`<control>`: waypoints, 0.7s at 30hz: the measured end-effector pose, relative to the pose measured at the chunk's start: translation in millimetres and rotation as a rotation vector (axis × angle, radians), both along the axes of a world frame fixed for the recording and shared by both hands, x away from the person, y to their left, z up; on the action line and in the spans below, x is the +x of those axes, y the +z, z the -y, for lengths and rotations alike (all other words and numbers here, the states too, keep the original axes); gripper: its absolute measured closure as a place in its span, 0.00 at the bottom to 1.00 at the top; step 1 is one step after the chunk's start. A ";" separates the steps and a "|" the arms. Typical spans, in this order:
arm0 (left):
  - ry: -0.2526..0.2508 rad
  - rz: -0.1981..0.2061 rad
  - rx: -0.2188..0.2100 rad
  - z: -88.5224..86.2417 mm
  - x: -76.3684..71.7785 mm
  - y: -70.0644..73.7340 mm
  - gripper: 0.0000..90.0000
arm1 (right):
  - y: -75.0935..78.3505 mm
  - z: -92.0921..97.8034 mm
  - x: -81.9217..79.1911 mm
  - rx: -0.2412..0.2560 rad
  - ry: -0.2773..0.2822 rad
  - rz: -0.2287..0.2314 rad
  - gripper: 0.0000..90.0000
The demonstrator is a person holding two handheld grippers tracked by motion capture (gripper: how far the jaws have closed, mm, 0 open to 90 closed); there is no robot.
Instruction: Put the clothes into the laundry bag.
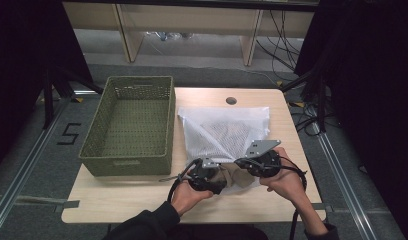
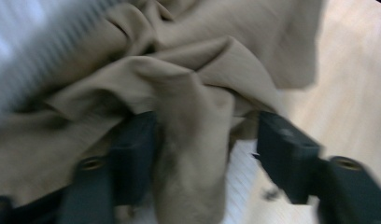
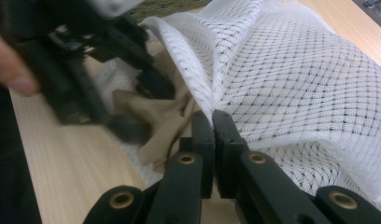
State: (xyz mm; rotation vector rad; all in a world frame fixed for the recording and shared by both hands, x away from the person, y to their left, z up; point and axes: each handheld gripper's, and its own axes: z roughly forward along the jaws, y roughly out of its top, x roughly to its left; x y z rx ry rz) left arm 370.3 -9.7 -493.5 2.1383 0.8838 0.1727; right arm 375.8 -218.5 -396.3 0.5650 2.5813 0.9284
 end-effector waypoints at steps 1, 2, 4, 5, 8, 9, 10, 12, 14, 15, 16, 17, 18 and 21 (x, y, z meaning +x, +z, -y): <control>-0.004 0.008 -0.002 -0.3 -4.9 0.2 0.36 | 0.3 0.7 0.3 0.000 0.006 0.003 1.00; -0.001 0.024 0.013 -1.0 -8.9 0.1 0.32 | 0.6 1.1 0.6 0.000 0.004 0.004 1.00; 0.012 0.025 0.014 0.7 -14.5 -0.6 0.25 | 0.2 1.0 0.9 0.004 0.001 -0.002 1.00; 0.014 0.030 0.017 2.8 -15.6 -2.3 0.25 | -0.2 0.8 1.1 0.000 -0.002 0.000 1.00; 0.024 0.049 0.035 13.1 -11.6 -8.1 0.30 | -0.5 -0.4 0.4 0.004 -0.013 -0.015 1.00; 0.041 0.054 0.037 15.5 -9.7 -9.3 0.41 | -0.8 -0.7 0.8 -0.002 -0.002 -0.004 1.00; 0.042 0.063 0.020 17.0 -6.9 -10.3 0.53 | -0.6 -0.6 0.4 -0.001 0.001 -0.007 1.00; 0.048 0.115 0.034 17.9 1.0 -11.1 0.81 | -0.3 0.3 0.5 0.000 -0.002 -0.003 1.00; 0.068 0.134 0.043 14.9 9.0 -8.4 0.92 | -0.3 1.1 0.3 0.001 0.000 -0.005 1.00; 0.081 0.130 0.033 12.2 14.0 -5.3 0.93 | -0.5 1.3 -0.4 0.001 0.003 -0.010 1.00; 0.131 0.135 -0.004 12.4 17.5 -2.3 0.94 | -0.7 1.6 -1.2 -0.001 0.005 -0.012 1.00; 0.159 0.152 -0.022 11.3 21.7 2.1 0.94 | -0.9 1.7 -2.0 0.004 0.015 -0.018 1.00; 0.181 0.166 -0.039 9.9 24.2 8.0 0.94 | -0.9 1.4 -3.2 0.007 0.015 -0.030 1.00; 0.215 0.190 -0.075 7.4 30.1 17.7 0.94 | -3.5 0.6 -8.1 0.001 0.023 -0.049 1.00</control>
